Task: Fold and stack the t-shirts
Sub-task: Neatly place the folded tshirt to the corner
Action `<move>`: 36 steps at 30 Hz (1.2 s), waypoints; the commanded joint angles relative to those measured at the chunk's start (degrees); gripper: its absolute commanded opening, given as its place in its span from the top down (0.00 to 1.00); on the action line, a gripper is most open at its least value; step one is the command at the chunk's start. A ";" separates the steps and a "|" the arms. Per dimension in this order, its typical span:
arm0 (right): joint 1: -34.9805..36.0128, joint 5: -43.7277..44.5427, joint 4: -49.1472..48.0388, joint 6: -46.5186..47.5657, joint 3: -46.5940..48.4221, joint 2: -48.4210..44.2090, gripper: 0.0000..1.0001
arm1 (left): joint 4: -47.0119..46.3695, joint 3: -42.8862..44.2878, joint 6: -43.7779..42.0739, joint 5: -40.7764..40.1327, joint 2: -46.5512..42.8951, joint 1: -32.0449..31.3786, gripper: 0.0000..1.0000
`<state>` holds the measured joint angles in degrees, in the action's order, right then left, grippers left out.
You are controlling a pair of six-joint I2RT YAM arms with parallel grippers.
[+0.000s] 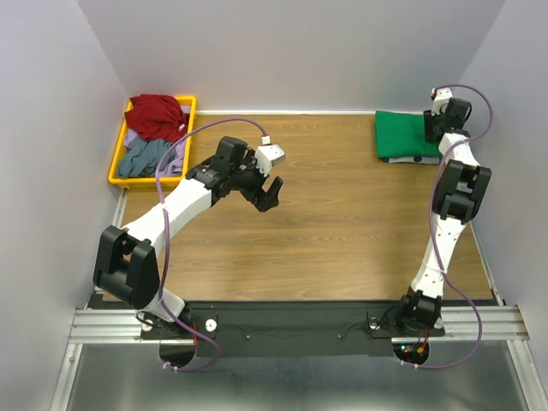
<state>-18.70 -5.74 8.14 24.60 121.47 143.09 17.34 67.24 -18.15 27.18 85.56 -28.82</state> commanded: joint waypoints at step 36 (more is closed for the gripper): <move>-1.78 12.69 -7.61 0.10 -15.91 -11.77 0.89 | 0.50 2.89 5.67 9.55 -5.49 10.79 0.01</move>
<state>-19.53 3.27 4.16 22.46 105.91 133.80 19.07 67.55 -14.13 33.01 84.99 -20.71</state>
